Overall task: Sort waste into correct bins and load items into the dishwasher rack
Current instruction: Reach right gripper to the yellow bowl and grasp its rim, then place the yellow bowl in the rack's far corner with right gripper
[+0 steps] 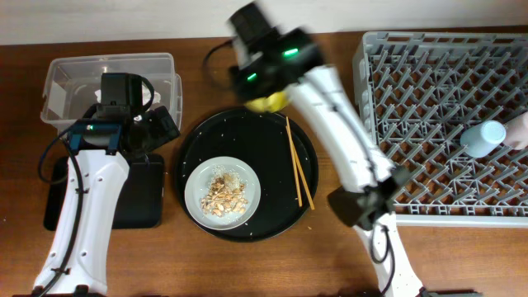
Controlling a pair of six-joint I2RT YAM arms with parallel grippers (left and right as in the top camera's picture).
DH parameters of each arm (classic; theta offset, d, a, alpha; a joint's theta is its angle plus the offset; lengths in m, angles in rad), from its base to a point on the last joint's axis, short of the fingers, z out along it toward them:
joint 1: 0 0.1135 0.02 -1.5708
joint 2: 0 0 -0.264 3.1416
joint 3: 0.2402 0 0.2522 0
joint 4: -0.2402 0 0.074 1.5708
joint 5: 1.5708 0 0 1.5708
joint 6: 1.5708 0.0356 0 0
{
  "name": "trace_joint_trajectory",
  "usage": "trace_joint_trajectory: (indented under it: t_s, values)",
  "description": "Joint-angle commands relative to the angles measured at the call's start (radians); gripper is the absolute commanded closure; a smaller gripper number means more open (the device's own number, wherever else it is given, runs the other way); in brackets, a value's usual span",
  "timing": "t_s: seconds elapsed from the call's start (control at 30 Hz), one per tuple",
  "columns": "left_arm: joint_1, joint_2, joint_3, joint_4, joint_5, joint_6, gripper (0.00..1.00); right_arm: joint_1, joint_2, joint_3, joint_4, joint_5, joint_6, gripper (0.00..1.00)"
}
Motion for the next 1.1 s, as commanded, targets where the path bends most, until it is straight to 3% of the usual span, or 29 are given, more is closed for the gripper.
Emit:
trace_joint_trajectory:
  t_s: [0.0,0.23,0.27,0.33,0.47,0.6,0.77,0.87,0.97,1.07]
  values:
    - [0.000,-0.006,0.011,0.001,-0.004,-0.010,0.01,-0.167,-0.032,0.211,-0.145,0.051,-0.045,0.96]
    - [0.000,-0.006,0.011,0.001,-0.004,-0.010,0.01,-0.727,-0.025,0.240,-0.178,0.029,-0.123,0.96]
    - [0.000,-0.006,0.011,0.001,-0.004,-0.010,0.01,-0.788,-0.012,0.237,-0.164,-0.026,-0.171,0.96]
    - [0.000,-0.006,0.011,0.001,-0.004,-0.010,0.01,-0.925,0.031,0.236,-0.063,-0.348,-0.383,0.96]
    - [0.000,-0.006,0.011,0.001,-0.004,-0.010,0.01,-1.074,0.135,0.236,0.023,-0.442,-0.393,0.96]
    - [0.000,-0.006,0.011,0.001,-0.004,-0.010,0.01,-1.116,0.323,0.236,0.145,-0.843,-0.396,0.96]
    - [0.000,-0.006,0.011,0.001,-0.004,-0.010,0.01,-1.120,0.423,0.227,0.167,-0.980,-0.366,0.95]
    - [0.000,-0.006,0.011,0.001,-0.004,-0.010,0.01,-1.147,0.423,0.225,0.142,-0.883,-0.263,0.96]
    - [0.000,-0.006,0.011,0.001,-0.004,-0.009,0.01,-1.185,0.423,0.225,0.070,-0.865,-0.262,0.95]
    - [0.000,-0.006,0.011,0.001,-0.003,-0.010,0.01,-1.203,0.423,0.225,-0.006,-0.717,-0.231,0.95]
